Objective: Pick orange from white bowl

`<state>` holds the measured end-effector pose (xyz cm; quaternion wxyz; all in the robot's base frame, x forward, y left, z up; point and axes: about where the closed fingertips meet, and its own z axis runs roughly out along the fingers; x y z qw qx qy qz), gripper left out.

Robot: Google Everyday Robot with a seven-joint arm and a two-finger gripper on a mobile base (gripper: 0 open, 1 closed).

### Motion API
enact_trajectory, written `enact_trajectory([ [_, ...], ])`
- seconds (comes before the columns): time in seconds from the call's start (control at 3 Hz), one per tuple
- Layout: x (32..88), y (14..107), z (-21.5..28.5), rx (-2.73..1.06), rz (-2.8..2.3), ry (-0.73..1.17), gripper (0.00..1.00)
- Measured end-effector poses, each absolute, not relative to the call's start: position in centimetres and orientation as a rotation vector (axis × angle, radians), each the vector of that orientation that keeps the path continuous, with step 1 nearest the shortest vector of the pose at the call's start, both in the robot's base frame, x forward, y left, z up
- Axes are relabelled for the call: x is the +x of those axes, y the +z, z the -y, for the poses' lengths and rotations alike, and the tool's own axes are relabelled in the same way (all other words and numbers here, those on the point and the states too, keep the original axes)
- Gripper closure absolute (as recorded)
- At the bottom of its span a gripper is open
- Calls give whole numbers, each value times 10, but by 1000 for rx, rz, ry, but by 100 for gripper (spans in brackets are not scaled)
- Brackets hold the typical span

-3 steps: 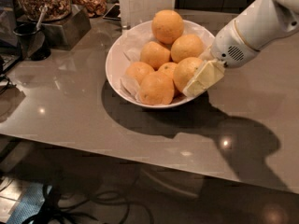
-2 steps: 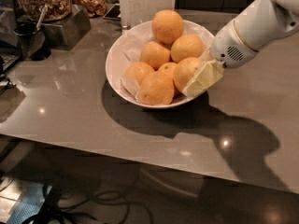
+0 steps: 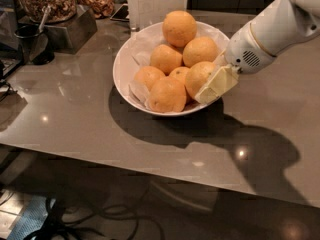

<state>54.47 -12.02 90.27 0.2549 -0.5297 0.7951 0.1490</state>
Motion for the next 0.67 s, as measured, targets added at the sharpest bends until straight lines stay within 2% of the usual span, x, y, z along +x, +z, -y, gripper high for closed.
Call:
enact_trajectory([
  [0.33, 539, 924, 126, -1413, -2076, 373, 100],
  [0.67, 516, 963, 134, -1417, -1947, 355, 100],
])
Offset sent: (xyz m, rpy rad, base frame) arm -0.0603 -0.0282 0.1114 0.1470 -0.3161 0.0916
